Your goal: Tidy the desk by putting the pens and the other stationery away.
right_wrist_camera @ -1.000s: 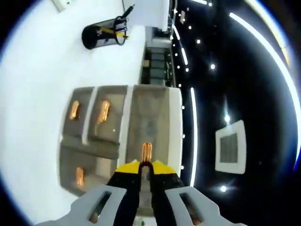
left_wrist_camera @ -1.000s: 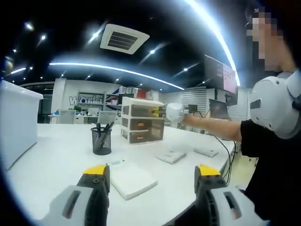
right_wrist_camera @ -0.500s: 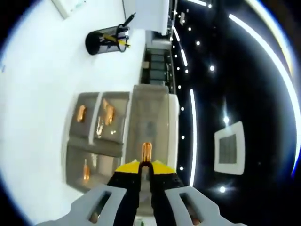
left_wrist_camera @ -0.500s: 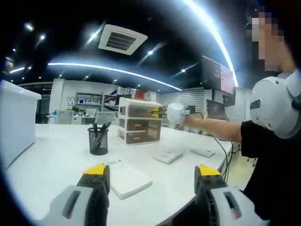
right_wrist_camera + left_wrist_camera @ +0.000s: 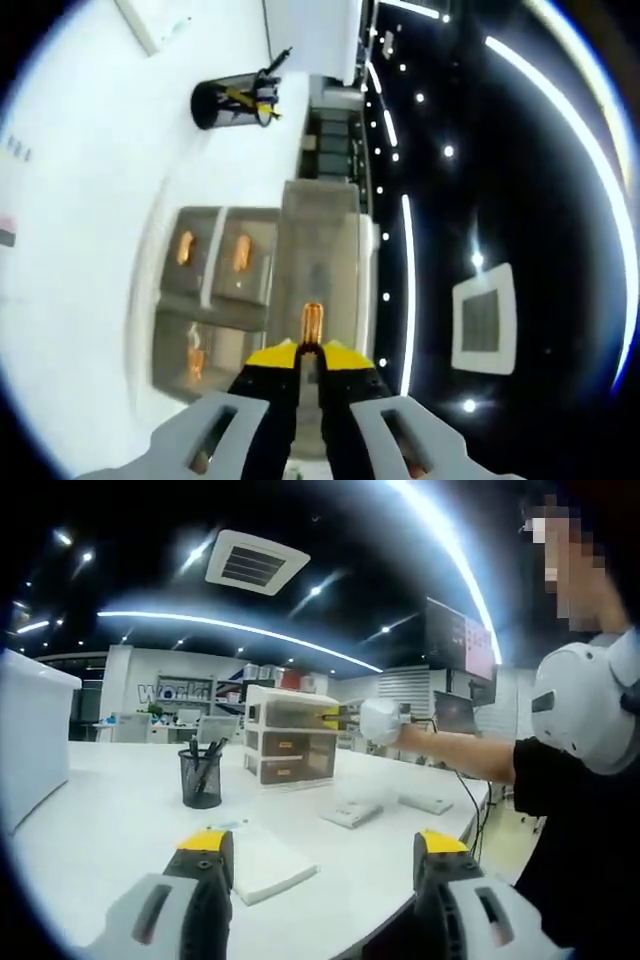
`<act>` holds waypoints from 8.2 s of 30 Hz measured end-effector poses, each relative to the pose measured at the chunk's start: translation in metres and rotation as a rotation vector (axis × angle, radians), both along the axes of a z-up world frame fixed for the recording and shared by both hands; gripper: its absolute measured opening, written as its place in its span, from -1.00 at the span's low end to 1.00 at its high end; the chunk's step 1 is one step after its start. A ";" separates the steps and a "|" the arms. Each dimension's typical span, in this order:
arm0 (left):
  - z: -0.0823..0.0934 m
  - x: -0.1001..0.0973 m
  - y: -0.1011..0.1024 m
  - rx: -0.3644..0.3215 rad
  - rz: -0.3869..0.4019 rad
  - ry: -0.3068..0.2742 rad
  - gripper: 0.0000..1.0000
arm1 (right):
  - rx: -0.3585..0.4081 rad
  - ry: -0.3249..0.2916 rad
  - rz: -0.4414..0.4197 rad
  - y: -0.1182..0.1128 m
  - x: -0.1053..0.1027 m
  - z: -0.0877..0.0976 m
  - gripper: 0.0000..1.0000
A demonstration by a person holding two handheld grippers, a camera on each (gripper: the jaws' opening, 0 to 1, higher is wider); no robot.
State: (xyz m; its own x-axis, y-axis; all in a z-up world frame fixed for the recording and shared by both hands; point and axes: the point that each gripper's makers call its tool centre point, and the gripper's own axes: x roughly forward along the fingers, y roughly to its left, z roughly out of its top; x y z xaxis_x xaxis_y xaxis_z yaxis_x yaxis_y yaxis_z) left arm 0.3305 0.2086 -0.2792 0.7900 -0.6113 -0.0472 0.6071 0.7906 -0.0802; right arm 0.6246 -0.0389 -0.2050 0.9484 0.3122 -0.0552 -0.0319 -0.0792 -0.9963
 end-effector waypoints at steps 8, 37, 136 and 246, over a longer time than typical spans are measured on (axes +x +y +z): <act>-0.001 -0.002 -0.003 -0.003 -0.006 0.001 0.45 | -0.005 -0.008 0.009 0.000 -0.012 0.000 -0.90; -0.004 -0.004 -0.012 -0.007 -0.028 0.007 0.45 | 0.010 -0.025 0.042 0.003 -0.049 0.000 -0.90; -0.007 0.036 -0.006 0.136 0.048 0.158 0.45 | 1.179 0.729 0.102 -0.058 -0.216 -0.084 0.27; -0.102 0.177 0.004 0.471 0.353 1.041 0.32 | 1.071 0.850 0.074 -0.045 -0.243 -0.123 0.28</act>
